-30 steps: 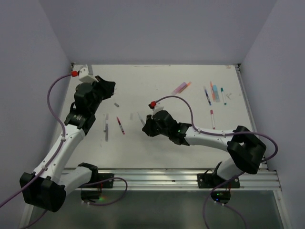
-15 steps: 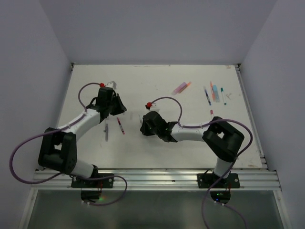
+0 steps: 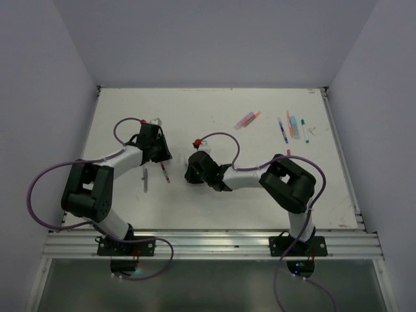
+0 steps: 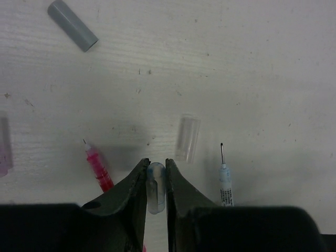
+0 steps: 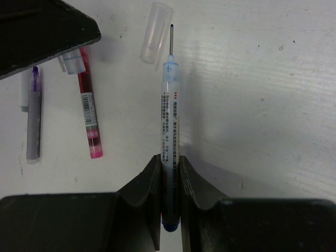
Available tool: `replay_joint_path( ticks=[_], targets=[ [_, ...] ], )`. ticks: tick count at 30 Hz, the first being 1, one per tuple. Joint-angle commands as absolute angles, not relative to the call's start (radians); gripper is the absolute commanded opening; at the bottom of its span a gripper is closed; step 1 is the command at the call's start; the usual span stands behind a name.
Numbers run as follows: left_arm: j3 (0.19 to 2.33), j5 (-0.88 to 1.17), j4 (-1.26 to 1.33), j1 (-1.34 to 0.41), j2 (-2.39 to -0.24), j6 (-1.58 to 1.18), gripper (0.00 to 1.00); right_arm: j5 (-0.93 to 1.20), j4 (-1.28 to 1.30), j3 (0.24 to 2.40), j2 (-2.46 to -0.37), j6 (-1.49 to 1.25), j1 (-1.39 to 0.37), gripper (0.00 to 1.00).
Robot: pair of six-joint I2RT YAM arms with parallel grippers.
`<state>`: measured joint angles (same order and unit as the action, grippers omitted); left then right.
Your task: Open the pen caps
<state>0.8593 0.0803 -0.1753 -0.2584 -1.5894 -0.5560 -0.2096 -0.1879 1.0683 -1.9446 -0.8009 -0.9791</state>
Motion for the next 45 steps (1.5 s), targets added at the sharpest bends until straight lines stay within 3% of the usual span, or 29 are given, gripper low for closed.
replay_joint_path(
  ticks=[1, 10, 14, 21, 30, 34, 38, 45],
  targets=[
    [0.862, 0.049, -0.187, -0.261, -1.617, -0.541, 0.22, -0.210, -0.216, 1.109, -1.962, -0.833, -0.988, 0.13],
    [0.870, 0.025, -0.198, -0.261, -1.641, -0.554, 0.49, -0.192, -0.212, 1.126, -1.993, -0.847, -0.992, 0.15],
    [0.882, 0.029, -0.216, -0.261, -1.595, -0.563, 0.73, -0.187, -0.210, 1.131, -1.999, -0.847, -0.992, 0.21],
    [0.960, 0.003, -0.297, -0.261, -1.424, -0.566, 0.92, -0.187, -0.206, 1.129, -1.994, -0.844, -0.996, 0.29],
    [1.075, -0.083, -0.399, -0.255, -1.306, -0.523, 1.00, -0.236, -0.146, 1.117, -1.907, -0.798, -0.994, 0.36],
    [1.112, -0.106, -0.440, -0.241, -1.266, -0.486, 1.00, -0.327, -0.031, 1.112, -1.806, -0.709, -0.985, 0.46],
    [1.118, -0.170, -0.456, -0.236, -1.200, -0.430, 1.00, -0.386, 0.095, 1.100, -1.698, -0.579, -0.936, 0.63],
    [0.950, -0.311, -0.373, -0.236, -0.988, -0.354, 1.00, -0.491, 0.343, 1.011, -1.496, -0.491, -0.578, 0.70]
  ],
)
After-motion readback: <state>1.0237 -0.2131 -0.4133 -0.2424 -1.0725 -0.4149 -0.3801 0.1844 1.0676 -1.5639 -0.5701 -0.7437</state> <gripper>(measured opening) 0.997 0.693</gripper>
